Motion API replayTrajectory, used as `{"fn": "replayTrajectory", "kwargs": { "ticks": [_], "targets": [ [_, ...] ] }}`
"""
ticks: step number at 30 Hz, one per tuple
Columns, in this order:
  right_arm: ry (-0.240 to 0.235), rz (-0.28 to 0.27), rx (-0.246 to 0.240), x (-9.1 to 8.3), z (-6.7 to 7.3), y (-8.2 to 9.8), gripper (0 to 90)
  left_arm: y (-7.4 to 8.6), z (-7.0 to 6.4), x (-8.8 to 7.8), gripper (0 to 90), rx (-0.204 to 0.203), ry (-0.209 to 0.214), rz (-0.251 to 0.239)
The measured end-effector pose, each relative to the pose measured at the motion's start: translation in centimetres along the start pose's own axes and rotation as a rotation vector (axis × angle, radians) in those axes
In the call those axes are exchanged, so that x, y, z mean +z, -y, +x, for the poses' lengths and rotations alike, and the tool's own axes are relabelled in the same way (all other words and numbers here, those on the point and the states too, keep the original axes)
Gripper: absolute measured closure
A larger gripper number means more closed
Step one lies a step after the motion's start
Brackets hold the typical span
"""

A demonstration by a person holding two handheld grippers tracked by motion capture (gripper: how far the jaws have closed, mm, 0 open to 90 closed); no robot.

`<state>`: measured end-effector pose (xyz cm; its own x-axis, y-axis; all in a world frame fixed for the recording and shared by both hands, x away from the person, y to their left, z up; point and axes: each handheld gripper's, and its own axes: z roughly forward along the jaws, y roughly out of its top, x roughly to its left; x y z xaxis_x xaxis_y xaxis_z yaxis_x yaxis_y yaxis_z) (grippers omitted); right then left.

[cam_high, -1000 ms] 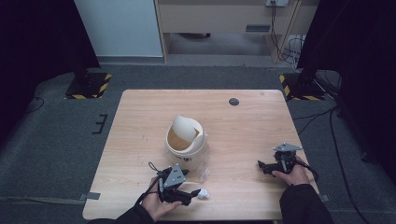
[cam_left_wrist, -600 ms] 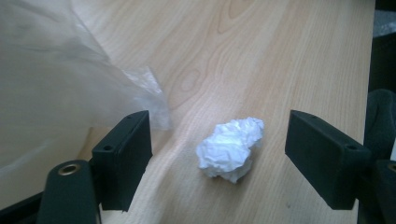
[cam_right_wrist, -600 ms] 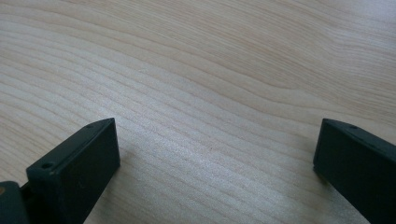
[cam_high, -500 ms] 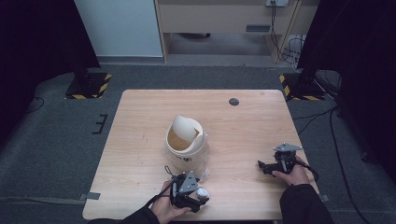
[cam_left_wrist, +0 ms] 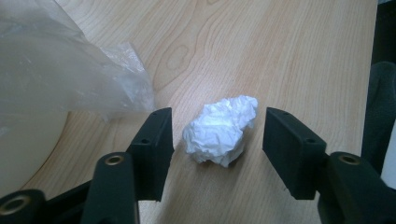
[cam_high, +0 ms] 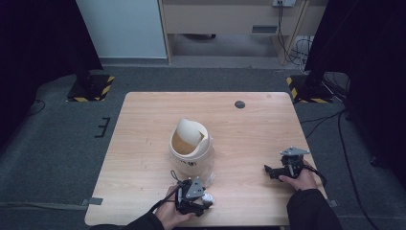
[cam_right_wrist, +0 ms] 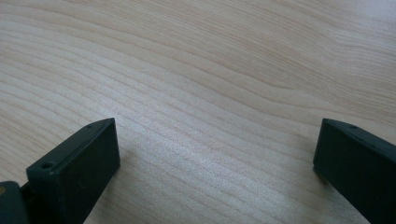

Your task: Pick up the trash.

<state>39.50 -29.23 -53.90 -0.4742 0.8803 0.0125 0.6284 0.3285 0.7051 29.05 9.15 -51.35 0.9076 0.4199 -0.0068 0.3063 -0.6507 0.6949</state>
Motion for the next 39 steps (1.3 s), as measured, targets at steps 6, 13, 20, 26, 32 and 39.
{"fn": "replayTrajectory", "kwargs": {
  "ticks": [6, 13, 20, 26, 32, 39],
  "targets": [
    [0.000, 0.001, 0.001, 0.0, 0.0, 0.0, 0.7, 0.0, 0.0, 0.1, 49.2, 0.000, 0.005, 0.027],
    [0.000, 0.001, 0.001, 0.0, 0.0, 0.0, 0.7, 0.1, -0.1, 0.4, 54.0, 0.007, 0.003, 0.050],
    [0.000, 0.001, 0.001, 0.0, 0.0, 0.0, 0.7, 0.0, -0.1, 0.6, 59.2, 0.010, -0.006, 0.065],
    [0.000, 0.001, 0.001, 0.0, 0.0, 0.0, 0.7, -0.1, -0.1, 0.4, 63.0, 0.002, -0.001, 0.060],
    [-0.001, 0.001, 0.001, 0.0, 0.0, 0.0, 0.7, -0.2, 0.0, 0.1, 65.1, 0.000, 0.004, 0.050],
    [-0.001, 0.001, 0.001, 0.0, 0.0, 0.0, 0.7, -0.6, 0.2, -1.0, 65.0, -0.022, -0.004, -0.010]
  ]
}}
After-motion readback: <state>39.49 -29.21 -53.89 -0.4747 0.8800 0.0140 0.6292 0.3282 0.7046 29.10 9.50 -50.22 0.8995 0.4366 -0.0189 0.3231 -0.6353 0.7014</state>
